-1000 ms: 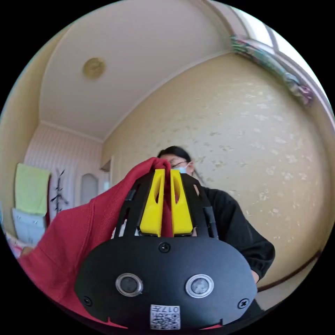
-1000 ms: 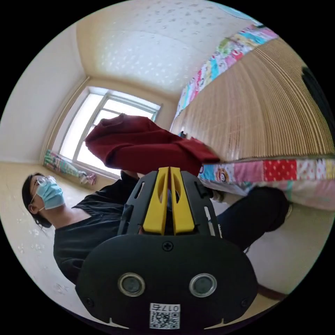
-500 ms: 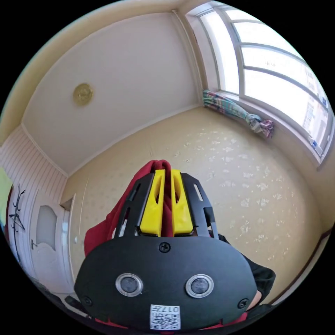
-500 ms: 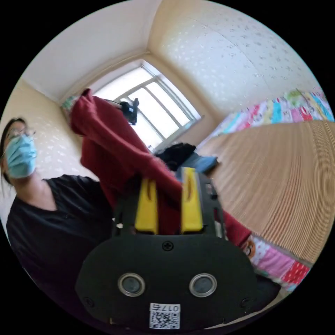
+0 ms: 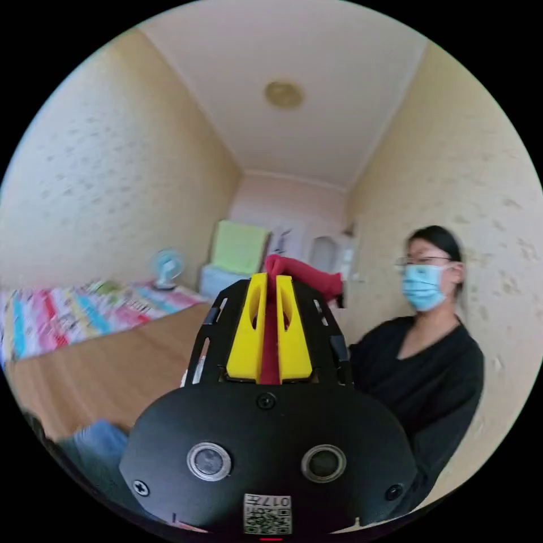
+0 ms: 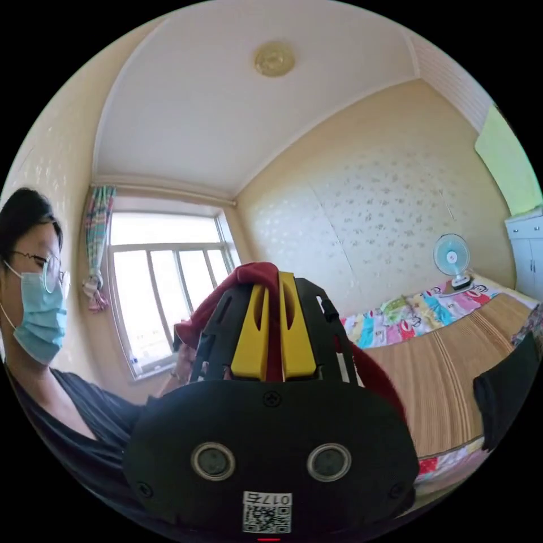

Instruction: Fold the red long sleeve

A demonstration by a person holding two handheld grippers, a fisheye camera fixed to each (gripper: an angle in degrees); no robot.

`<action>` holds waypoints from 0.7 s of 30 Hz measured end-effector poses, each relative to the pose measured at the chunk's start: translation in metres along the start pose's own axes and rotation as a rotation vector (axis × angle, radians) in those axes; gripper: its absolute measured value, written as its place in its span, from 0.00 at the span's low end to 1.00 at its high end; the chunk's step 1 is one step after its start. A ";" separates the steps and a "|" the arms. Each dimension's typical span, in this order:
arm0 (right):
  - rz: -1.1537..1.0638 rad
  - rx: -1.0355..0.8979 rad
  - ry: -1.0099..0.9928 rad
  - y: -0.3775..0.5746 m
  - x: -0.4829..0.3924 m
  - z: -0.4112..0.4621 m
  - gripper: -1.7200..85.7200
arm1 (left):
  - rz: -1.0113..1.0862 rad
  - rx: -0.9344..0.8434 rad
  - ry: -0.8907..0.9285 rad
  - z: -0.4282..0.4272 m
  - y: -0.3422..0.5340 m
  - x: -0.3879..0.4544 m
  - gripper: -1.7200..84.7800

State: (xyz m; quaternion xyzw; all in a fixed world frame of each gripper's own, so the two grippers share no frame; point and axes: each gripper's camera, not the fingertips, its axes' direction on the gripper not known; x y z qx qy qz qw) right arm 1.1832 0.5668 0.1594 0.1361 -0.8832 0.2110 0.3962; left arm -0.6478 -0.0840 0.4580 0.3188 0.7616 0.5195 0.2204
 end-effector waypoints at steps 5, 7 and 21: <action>-0.008 0.335 0.150 0.027 -0.038 -0.017 0.07 | -0.081 0.200 -0.120 0.050 0.043 0.036 0.04; -0.017 0.400 0.199 0.026 -0.044 -0.027 0.07 | -0.097 0.400 -0.162 0.067 0.057 0.070 0.05; -0.360 0.441 0.220 0.030 0.004 0.006 0.07 | 0.236 0.778 -0.434 0.145 0.017 0.096 0.06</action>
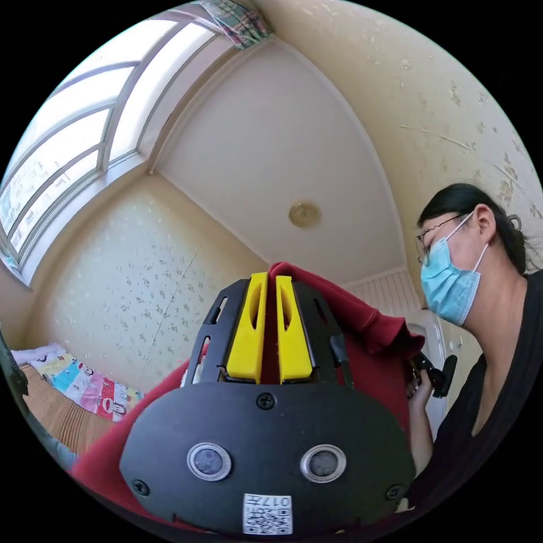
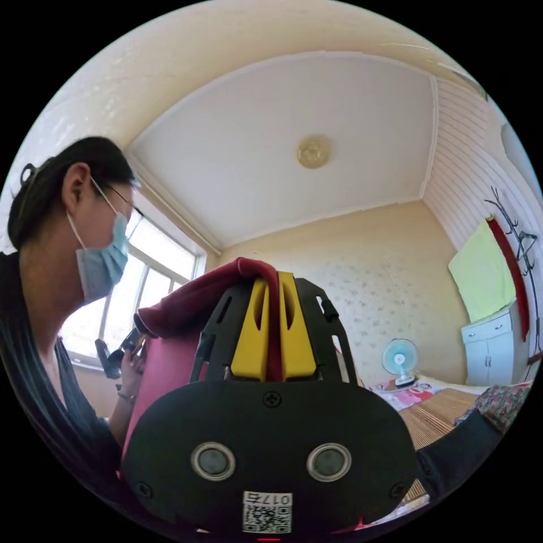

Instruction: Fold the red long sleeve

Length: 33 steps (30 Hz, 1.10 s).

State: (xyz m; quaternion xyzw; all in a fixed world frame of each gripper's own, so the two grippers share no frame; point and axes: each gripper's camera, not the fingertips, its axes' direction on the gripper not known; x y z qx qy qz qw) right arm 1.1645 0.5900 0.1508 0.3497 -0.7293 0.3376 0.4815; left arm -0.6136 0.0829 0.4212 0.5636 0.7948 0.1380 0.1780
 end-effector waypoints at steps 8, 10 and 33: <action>0.080 -0.739 0.011 0.191 0.199 0.354 0.09 | 0.011 -0.550 -0.375 0.243 0.142 -0.207 0.11; 0.247 -1.049 0.080 0.281 0.259 0.426 0.09 | -0.153 -0.837 -0.495 0.285 0.228 -0.291 0.12; 0.371 -1.711 0.262 0.591 0.262 0.236 0.03 | -0.449 -1.640 -0.415 0.099 0.439 -0.208 0.07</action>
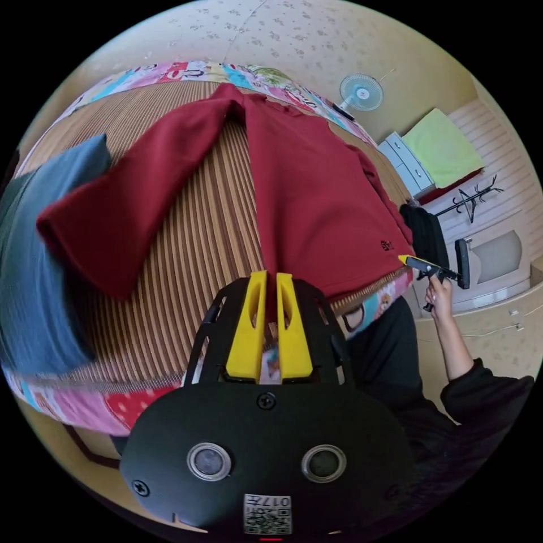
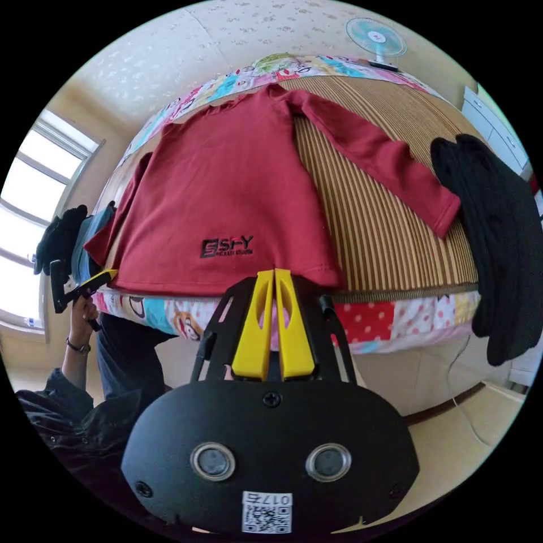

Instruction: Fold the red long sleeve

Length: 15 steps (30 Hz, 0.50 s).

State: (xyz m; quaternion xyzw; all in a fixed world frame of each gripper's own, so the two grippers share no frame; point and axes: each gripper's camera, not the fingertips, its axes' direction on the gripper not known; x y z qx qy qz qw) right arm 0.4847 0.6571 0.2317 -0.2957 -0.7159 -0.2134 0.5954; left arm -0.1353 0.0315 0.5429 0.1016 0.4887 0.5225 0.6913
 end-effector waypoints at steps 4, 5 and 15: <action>0.043 -0.014 0.050 0.050 0.010 -0.001 0.03 | -0.094 0.050 0.099 -0.020 0.062 0.009 0.07; 0.066 -0.013 0.037 0.057 0.015 -0.003 0.03 | -0.120 0.065 0.121 -0.026 0.067 0.007 0.08; 0.136 0.174 -0.354 0.066 0.063 -0.042 0.03 | -0.304 0.564 -0.226 -0.147 0.047 -0.062 0.17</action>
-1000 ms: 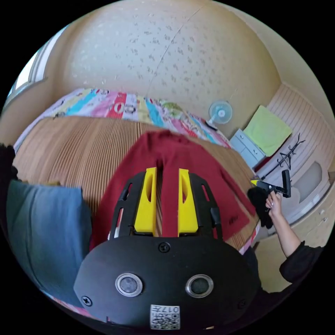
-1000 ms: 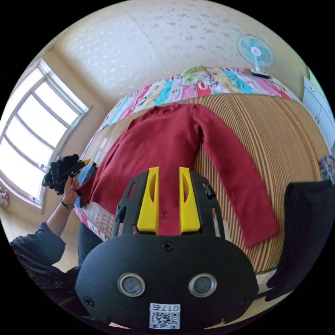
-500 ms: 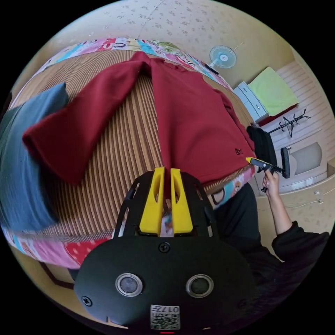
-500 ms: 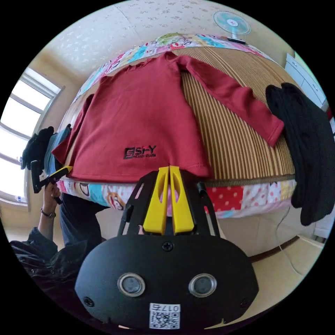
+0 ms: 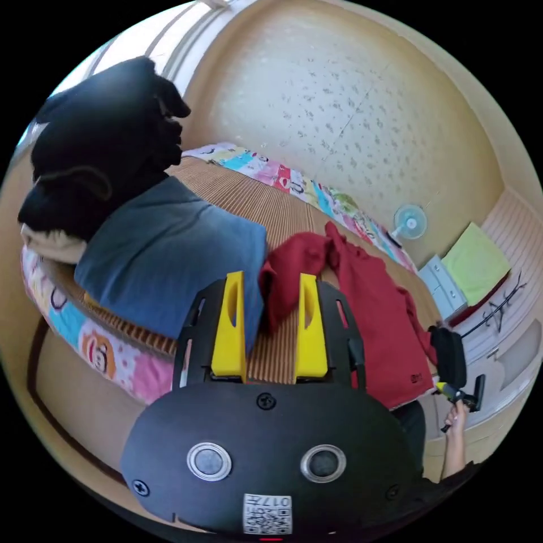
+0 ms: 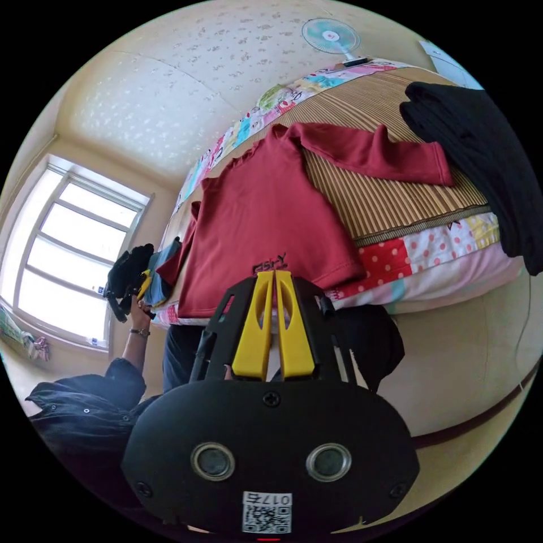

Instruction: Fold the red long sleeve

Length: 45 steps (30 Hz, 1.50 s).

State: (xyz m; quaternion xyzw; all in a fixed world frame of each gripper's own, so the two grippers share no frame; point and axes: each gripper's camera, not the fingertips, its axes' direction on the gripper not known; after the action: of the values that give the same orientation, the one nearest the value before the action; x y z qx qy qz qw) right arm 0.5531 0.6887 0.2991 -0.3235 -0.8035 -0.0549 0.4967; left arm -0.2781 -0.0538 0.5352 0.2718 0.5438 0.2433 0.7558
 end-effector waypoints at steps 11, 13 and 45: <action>-0.078 -0.030 0.002 -0.007 0.001 -0.013 0.03 | 0.041 0.023 0.108 -0.084 -0.067 -0.012 0.07; -0.111 -0.046 0.004 -0.010 0.000 -0.008 0.03 | 0.016 -0.051 0.139 -0.123 -0.106 -0.040 0.07; -0.460 -0.299 -0.472 0.032 -0.044 0.143 0.03 | 0.263 -0.181 0.575 -0.043 -0.291 0.239 0.07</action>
State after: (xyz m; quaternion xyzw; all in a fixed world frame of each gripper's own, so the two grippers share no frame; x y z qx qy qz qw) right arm 0.4757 0.7519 0.1835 -0.2070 -0.9310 -0.2057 0.2194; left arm -0.2284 -0.1024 0.1626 0.1916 0.6715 0.4527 0.5545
